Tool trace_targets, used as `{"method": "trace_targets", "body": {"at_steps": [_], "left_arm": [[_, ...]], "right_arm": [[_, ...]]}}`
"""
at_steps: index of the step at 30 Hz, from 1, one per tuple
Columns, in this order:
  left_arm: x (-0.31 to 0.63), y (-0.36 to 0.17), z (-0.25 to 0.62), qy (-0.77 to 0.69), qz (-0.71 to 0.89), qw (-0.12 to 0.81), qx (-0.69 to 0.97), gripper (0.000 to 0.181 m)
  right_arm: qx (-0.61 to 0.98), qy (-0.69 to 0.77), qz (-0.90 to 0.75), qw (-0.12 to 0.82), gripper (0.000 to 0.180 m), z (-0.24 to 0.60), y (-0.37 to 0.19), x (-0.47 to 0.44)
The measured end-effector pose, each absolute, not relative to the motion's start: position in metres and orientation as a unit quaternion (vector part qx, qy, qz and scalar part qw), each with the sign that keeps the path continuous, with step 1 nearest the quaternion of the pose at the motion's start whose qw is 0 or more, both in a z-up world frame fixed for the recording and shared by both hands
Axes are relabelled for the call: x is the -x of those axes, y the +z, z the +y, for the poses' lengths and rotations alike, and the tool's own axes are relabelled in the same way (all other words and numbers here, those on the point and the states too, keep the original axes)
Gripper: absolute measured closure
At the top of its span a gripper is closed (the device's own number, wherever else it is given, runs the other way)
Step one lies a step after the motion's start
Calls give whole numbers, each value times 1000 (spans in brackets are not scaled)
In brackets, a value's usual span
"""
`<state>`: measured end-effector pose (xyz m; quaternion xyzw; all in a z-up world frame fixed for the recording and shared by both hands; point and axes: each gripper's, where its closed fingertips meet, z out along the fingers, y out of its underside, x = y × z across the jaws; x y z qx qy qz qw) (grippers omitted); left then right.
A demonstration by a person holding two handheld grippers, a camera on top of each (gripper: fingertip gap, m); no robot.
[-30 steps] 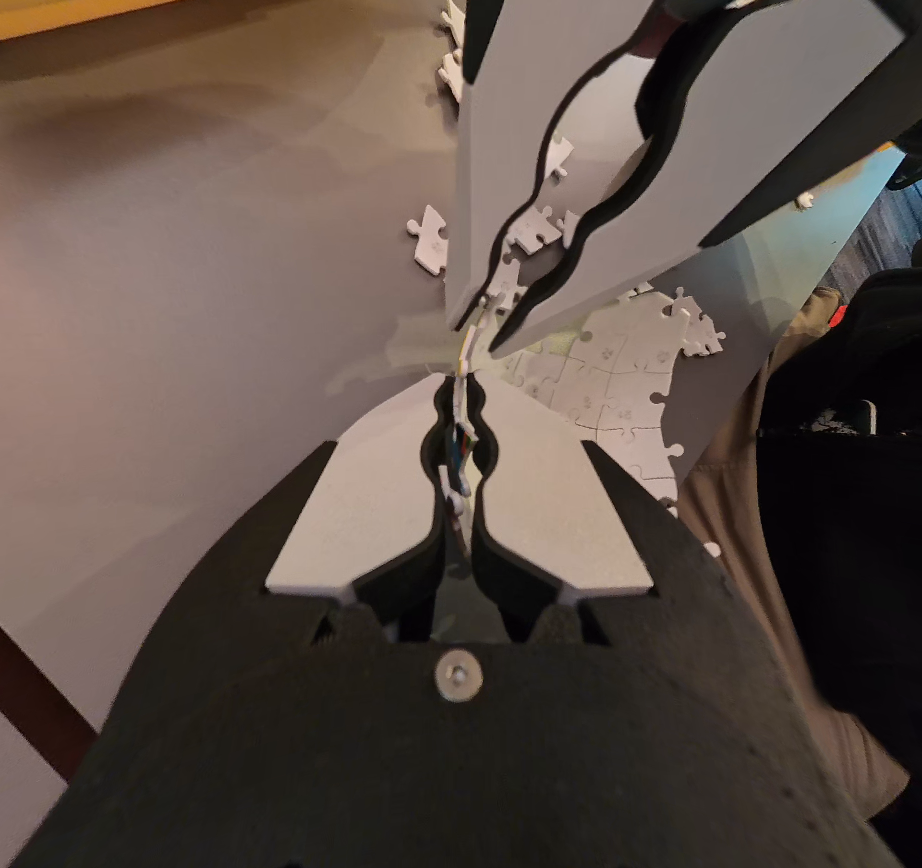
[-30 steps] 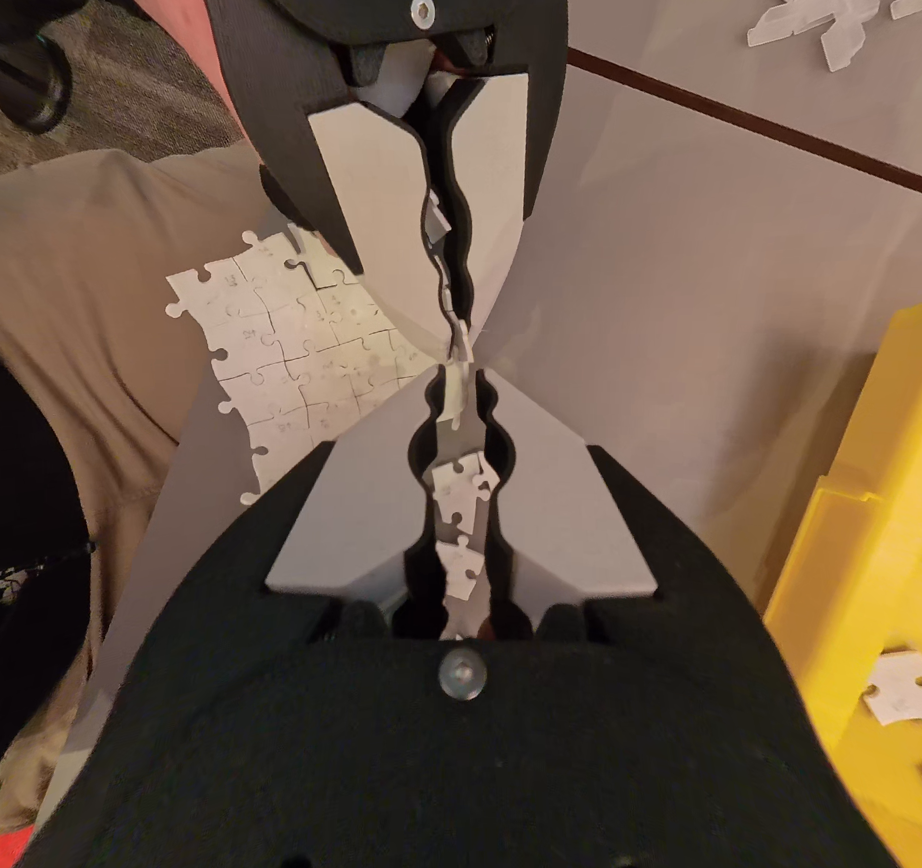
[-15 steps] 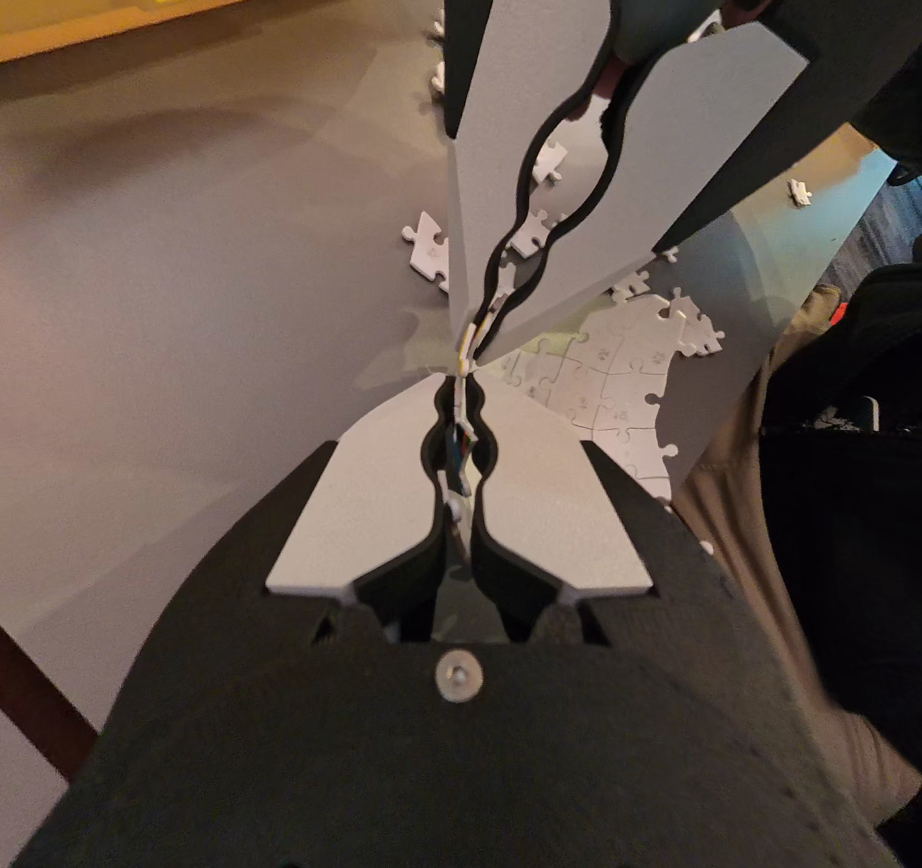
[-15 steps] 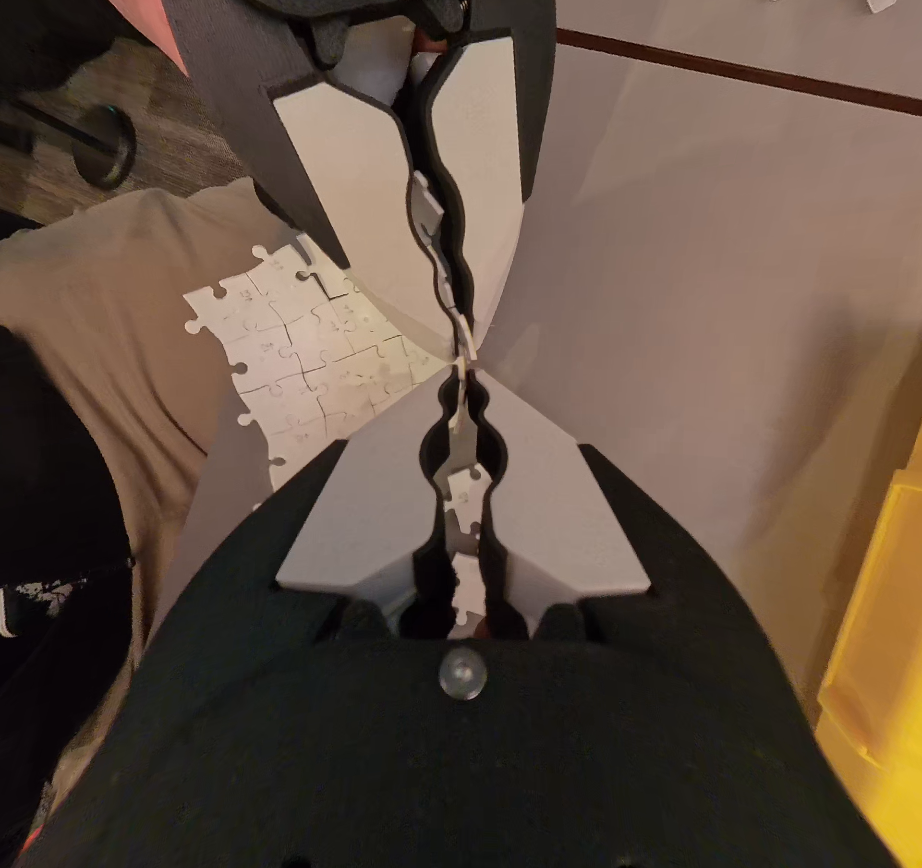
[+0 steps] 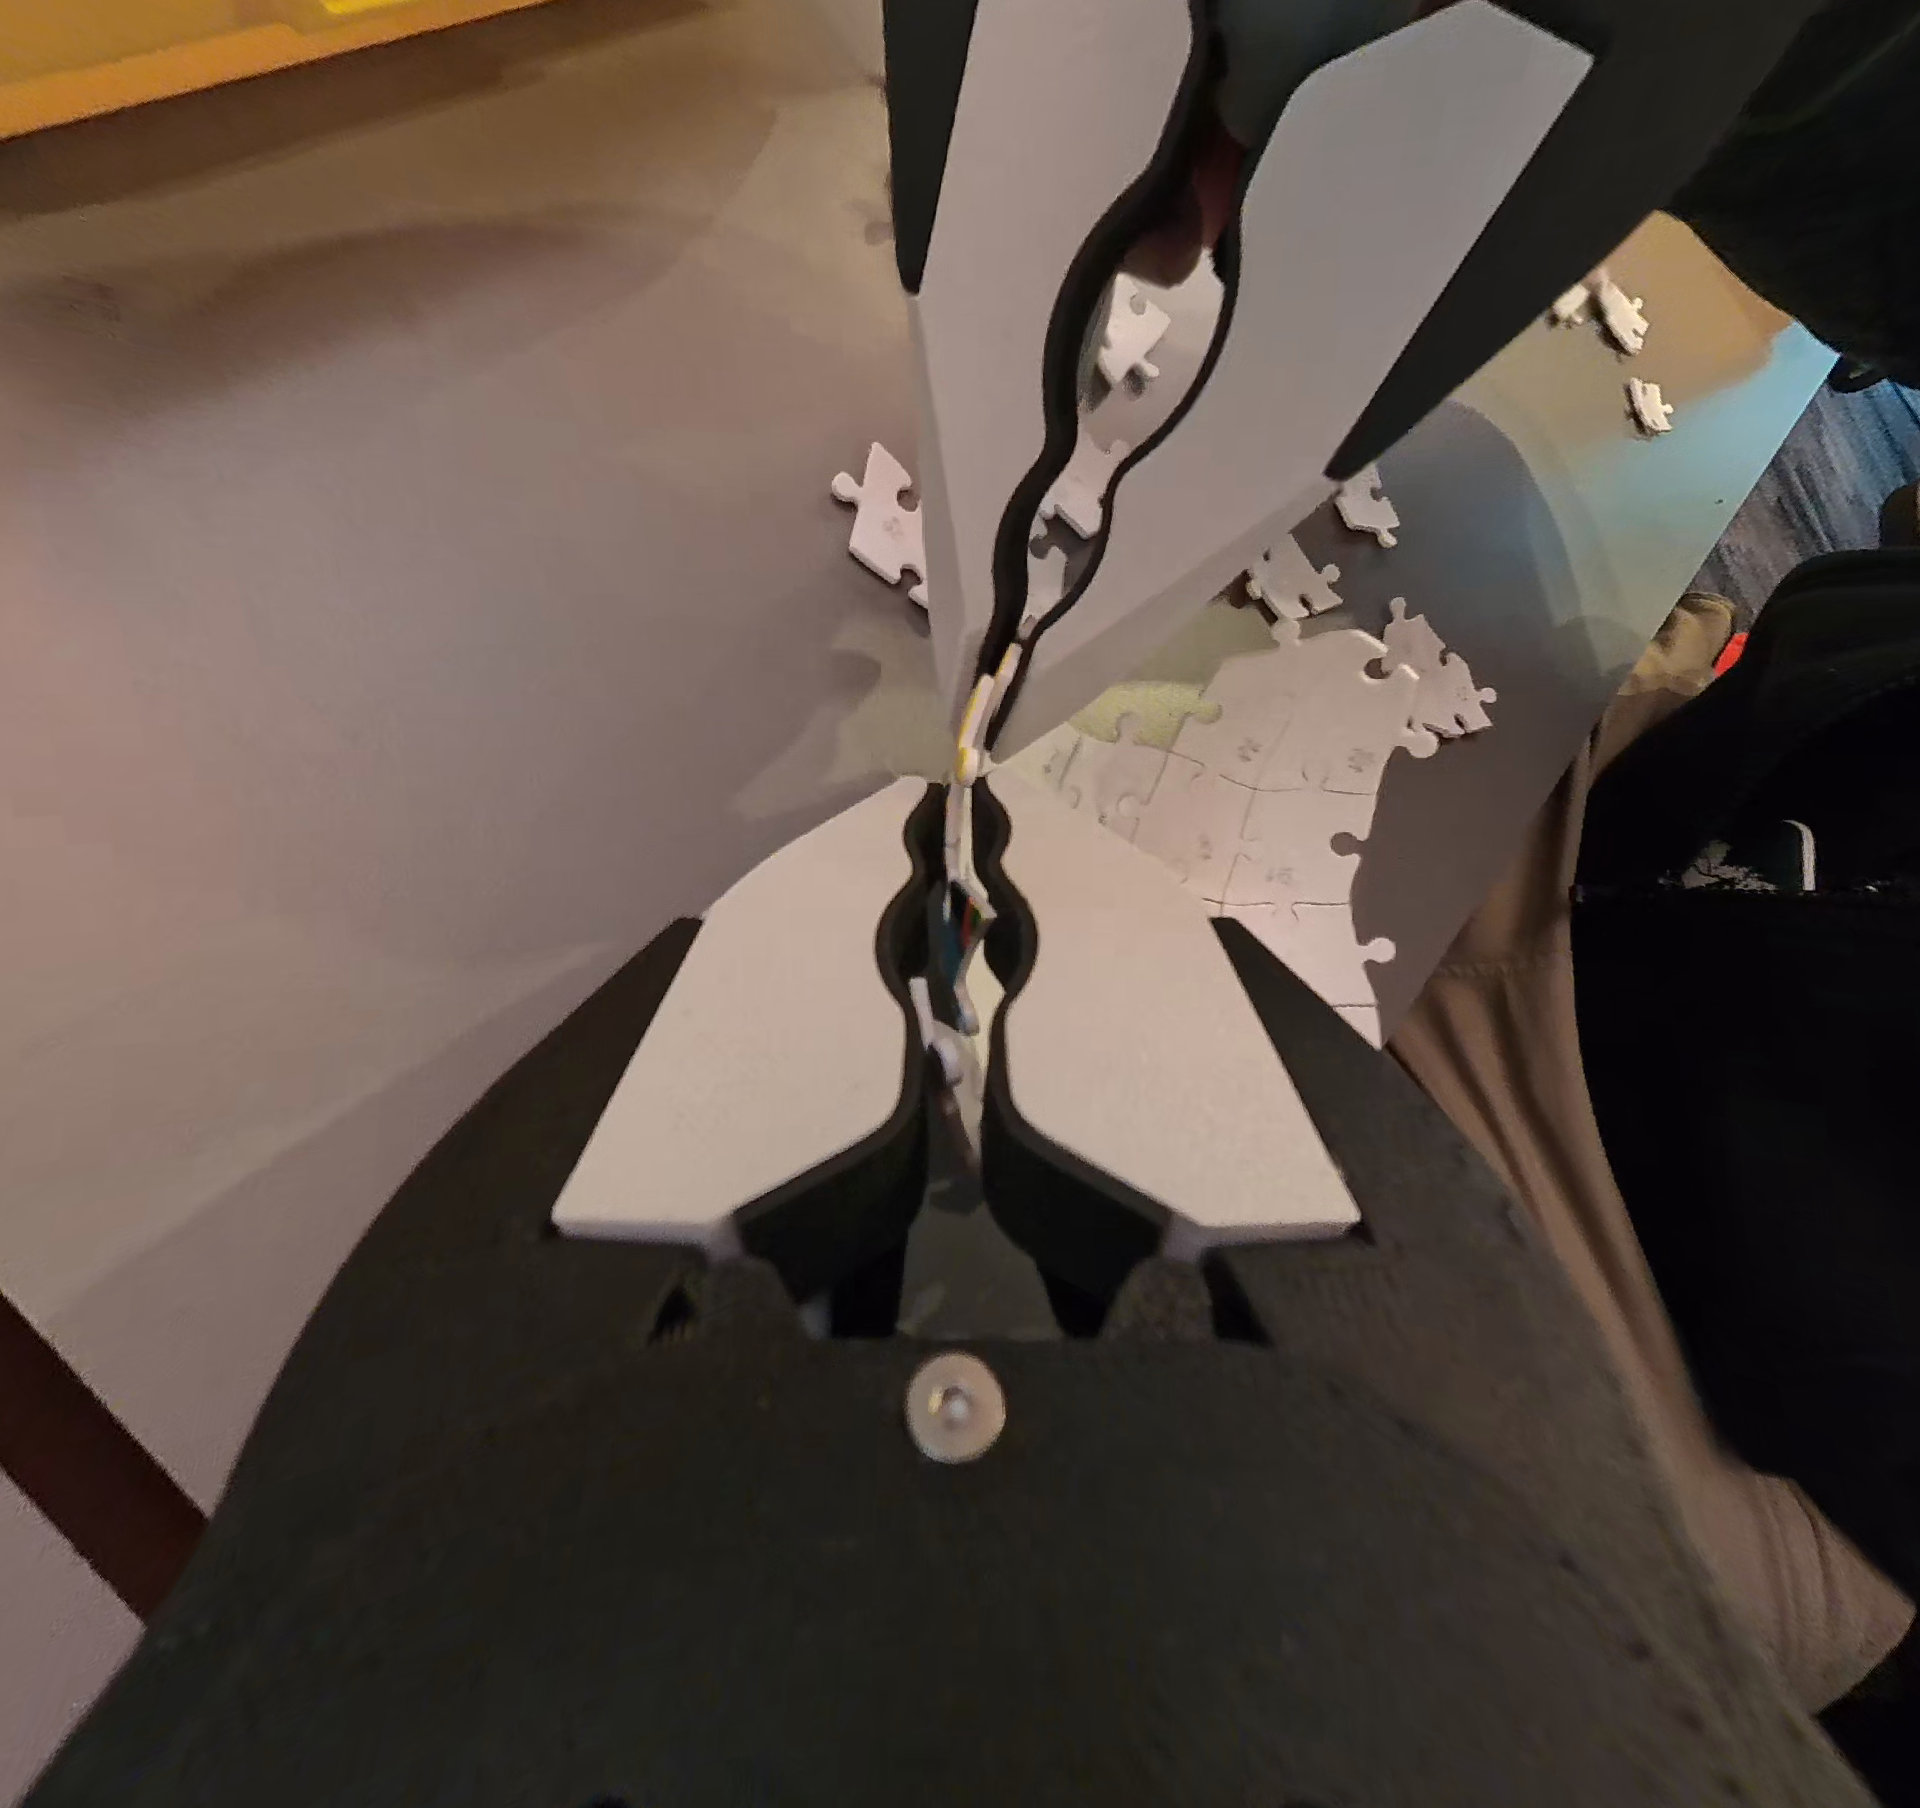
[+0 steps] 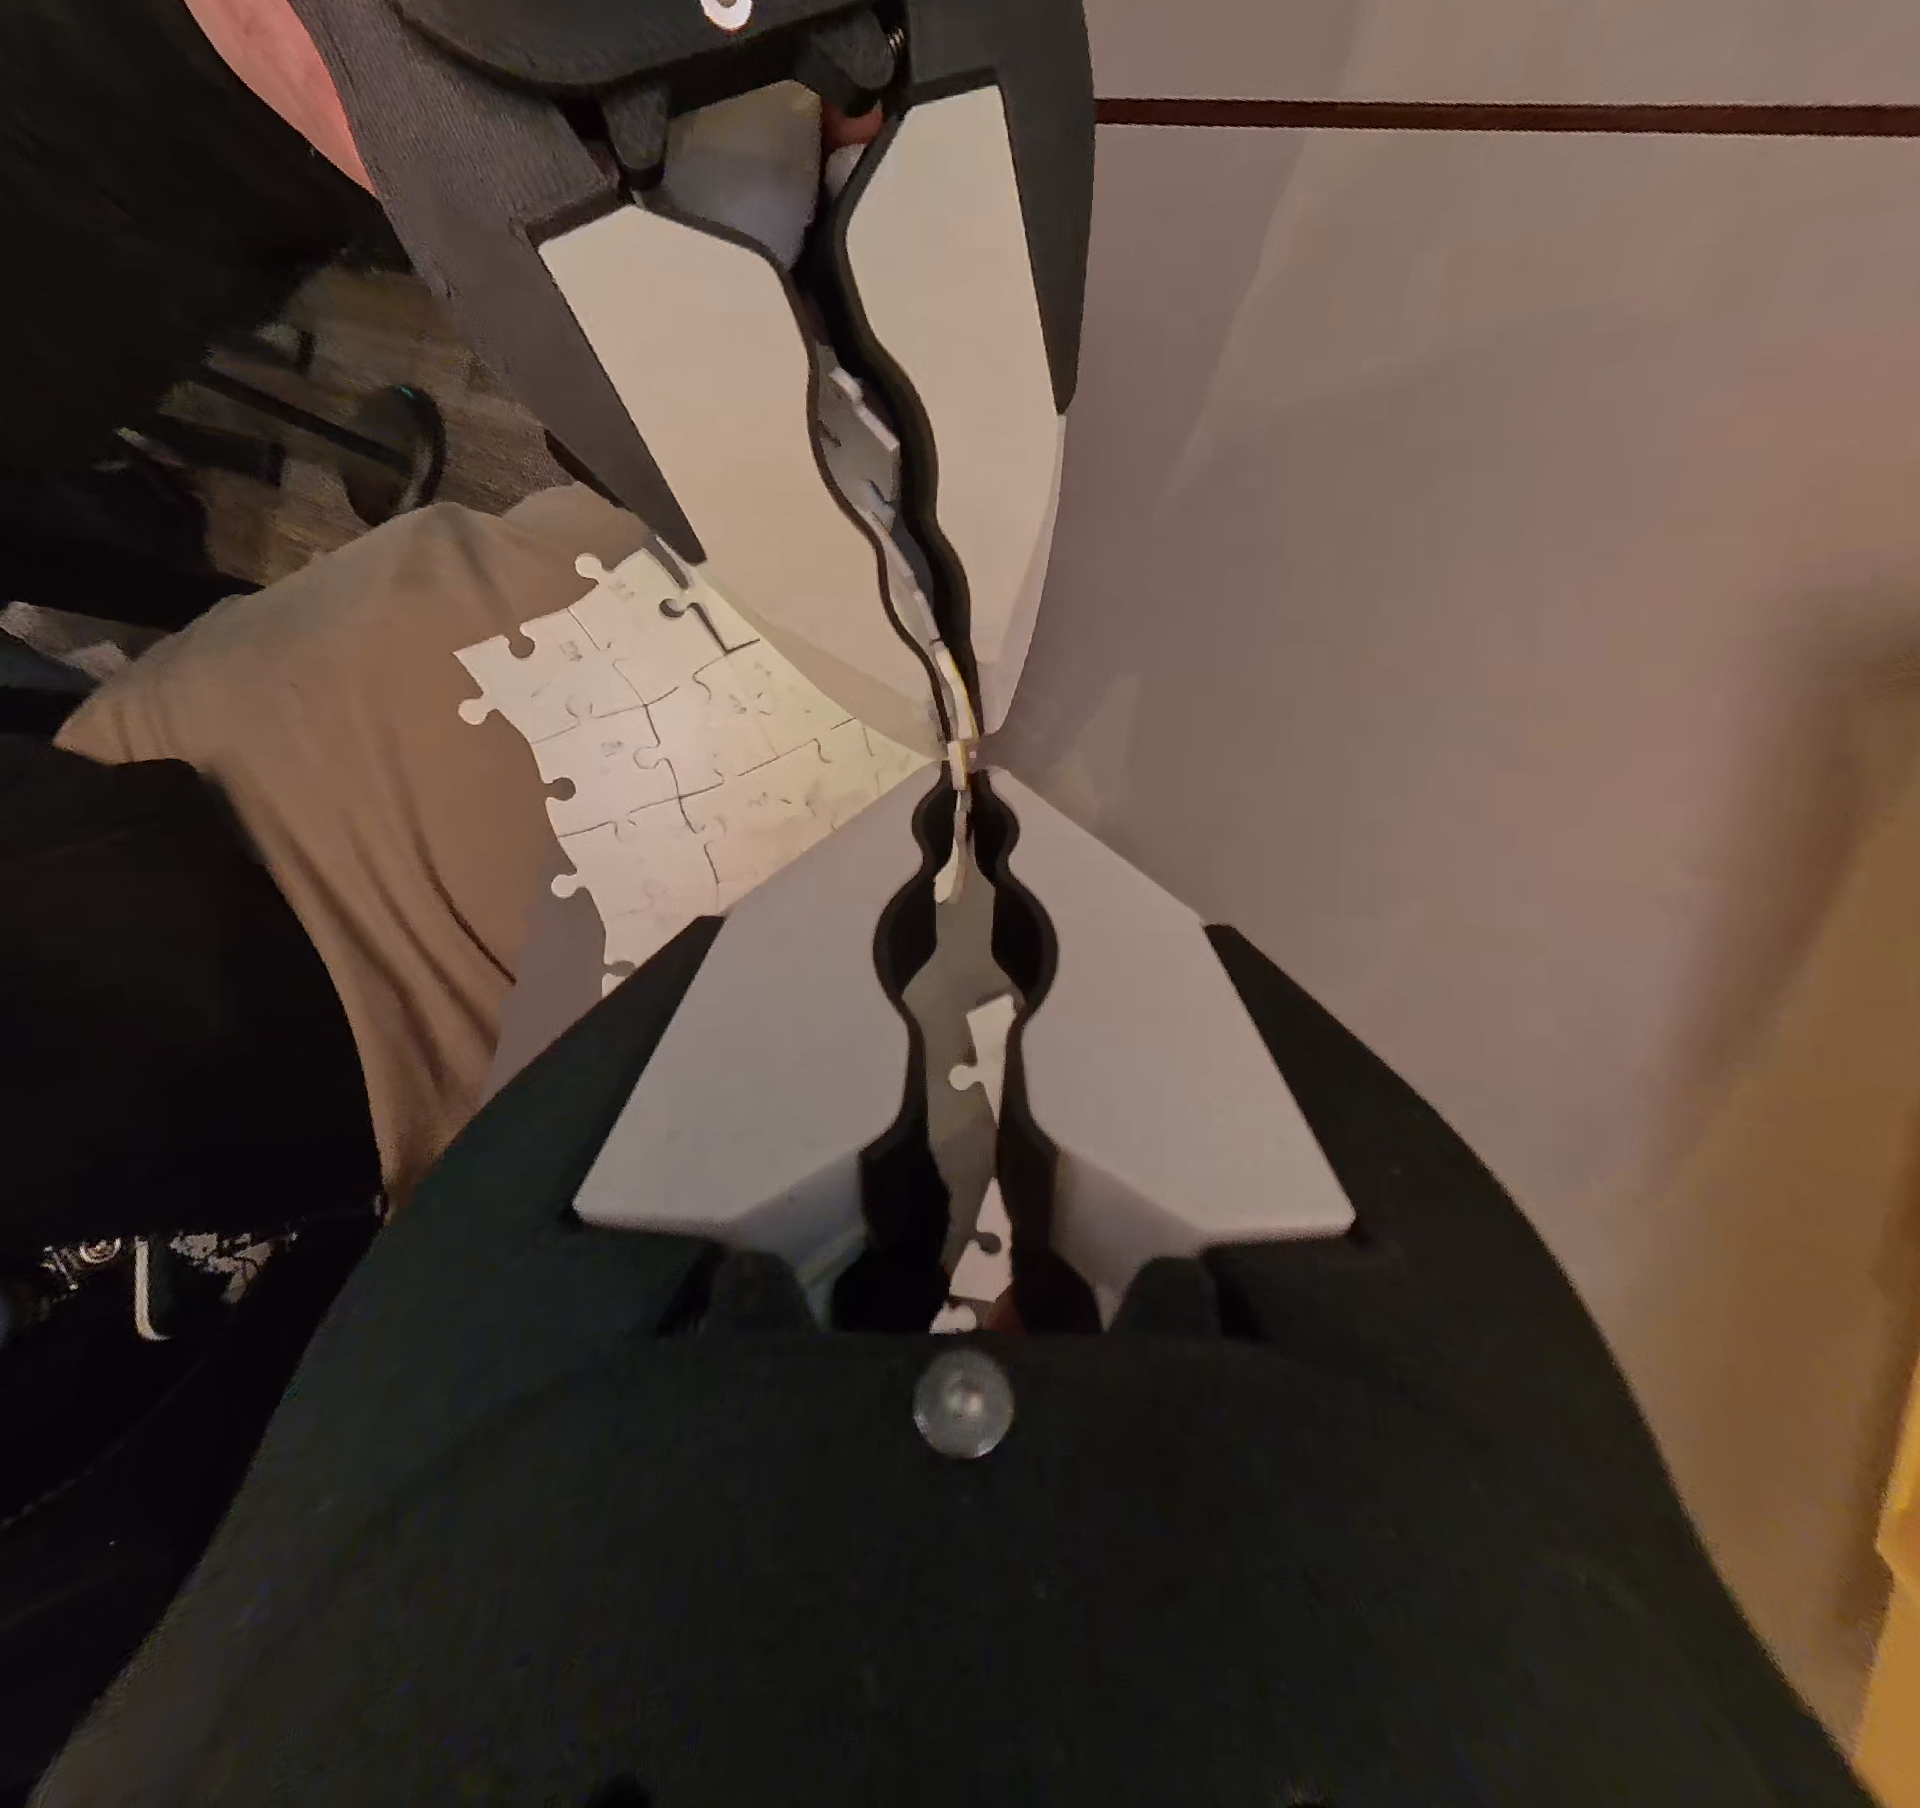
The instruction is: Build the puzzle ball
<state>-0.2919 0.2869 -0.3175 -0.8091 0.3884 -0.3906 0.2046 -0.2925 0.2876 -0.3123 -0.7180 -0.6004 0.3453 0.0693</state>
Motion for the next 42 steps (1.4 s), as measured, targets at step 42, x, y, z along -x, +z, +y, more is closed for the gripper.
{"method": "trace_targets", "body": {"at_steps": [42], "left_arm": [[288, -318, 284, -403, 388, 197, 805, 171]], "right_arm": [[706, 353, -611, 63, 179, 284, -317, 291]]}}
